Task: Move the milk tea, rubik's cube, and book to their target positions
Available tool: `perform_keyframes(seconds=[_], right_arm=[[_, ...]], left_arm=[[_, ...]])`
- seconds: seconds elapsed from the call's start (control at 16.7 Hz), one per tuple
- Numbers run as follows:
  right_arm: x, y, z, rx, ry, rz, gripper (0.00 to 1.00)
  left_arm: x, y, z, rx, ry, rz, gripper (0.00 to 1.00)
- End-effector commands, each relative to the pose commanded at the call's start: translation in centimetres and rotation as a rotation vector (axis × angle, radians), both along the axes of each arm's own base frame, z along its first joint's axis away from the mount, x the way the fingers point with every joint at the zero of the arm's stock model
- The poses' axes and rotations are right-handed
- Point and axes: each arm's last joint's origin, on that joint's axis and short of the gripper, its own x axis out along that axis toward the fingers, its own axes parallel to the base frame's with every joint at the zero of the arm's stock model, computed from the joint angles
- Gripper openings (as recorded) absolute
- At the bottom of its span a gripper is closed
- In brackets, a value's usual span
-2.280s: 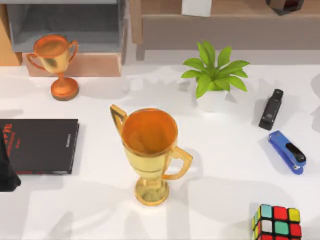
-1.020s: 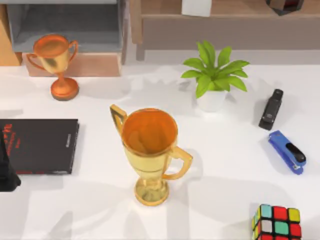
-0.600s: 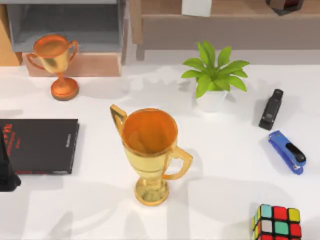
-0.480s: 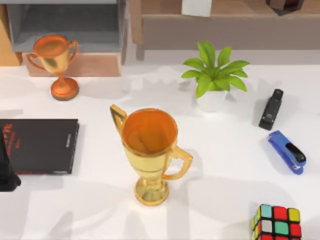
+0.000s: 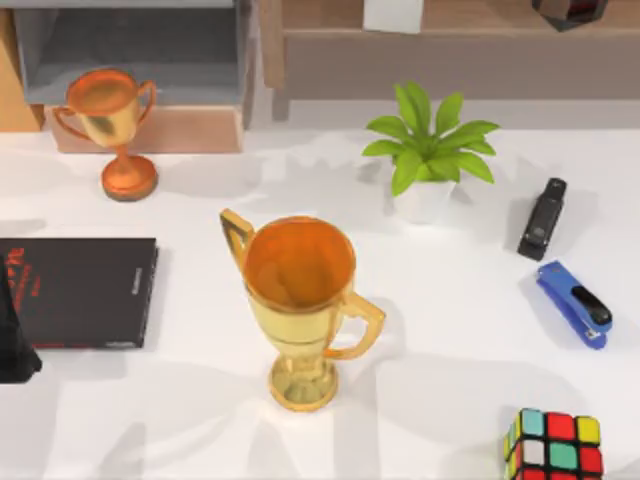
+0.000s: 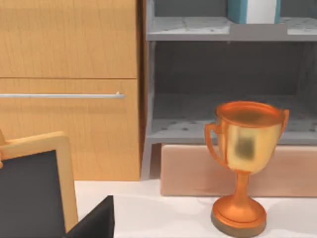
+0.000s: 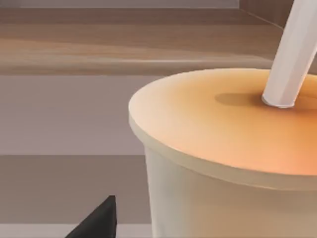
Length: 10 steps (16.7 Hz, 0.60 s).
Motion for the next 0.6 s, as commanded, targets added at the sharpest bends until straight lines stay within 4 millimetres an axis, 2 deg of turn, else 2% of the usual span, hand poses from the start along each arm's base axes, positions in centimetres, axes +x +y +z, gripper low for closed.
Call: perform_keyframes(seconds=[0.36, 0.48, 0.6], right_arm=[[-0.3, 0.1, 0.1, 0.007, 0.010, 0.004, 1.00], [-0.7, 0.1, 1.5, 0.007, 0.012, 0.004, 1.00], [-1.2, 0.1, 3.7, -0.008, -0.010, 0.004, 1.00]], left_arm=[[0.0, 0.0, 0.0, 0.000, 0.000, 0.000, 1.00], [0.0, 0.0, 0.0, 0.000, 0.000, 0.000, 1.00], [0.0, 0.0, 0.0, 0.000, 0.000, 0.000, 1.00]])
